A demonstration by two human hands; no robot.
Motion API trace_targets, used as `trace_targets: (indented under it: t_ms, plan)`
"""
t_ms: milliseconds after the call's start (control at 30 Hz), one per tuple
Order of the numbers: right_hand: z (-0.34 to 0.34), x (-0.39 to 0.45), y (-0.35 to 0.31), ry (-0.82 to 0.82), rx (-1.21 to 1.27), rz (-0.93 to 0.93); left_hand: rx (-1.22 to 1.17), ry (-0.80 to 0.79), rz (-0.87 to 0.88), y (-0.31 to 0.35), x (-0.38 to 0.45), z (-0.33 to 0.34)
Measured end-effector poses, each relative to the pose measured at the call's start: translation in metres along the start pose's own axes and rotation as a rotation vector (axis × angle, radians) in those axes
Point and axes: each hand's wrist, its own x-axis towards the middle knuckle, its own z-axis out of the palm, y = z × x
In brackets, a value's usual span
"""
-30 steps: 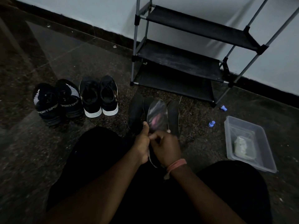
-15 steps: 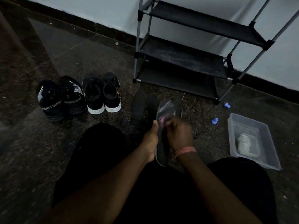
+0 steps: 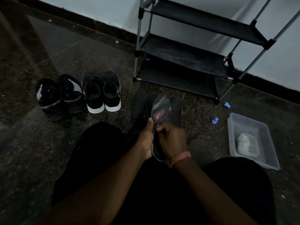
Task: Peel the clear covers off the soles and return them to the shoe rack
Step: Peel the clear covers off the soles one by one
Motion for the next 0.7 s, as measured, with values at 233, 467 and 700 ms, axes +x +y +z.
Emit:
trace_targets:
  t_ms: [233,467,700]
  plan:
    - [-0.017,0.023,0.027,0.065,-0.056,0.072,0.006,-0.054,0.006,-0.009,0.001,0.007]
    - [0.003,-0.007,-0.002,-0.102,0.075,-0.033,-0.005,-0.039,0.031,-0.002,0.005,-0.003]
    - [0.002,0.007,0.004,0.015,-0.078,-0.066,-0.009,-0.037,0.039,-0.002,0.008,-0.002]
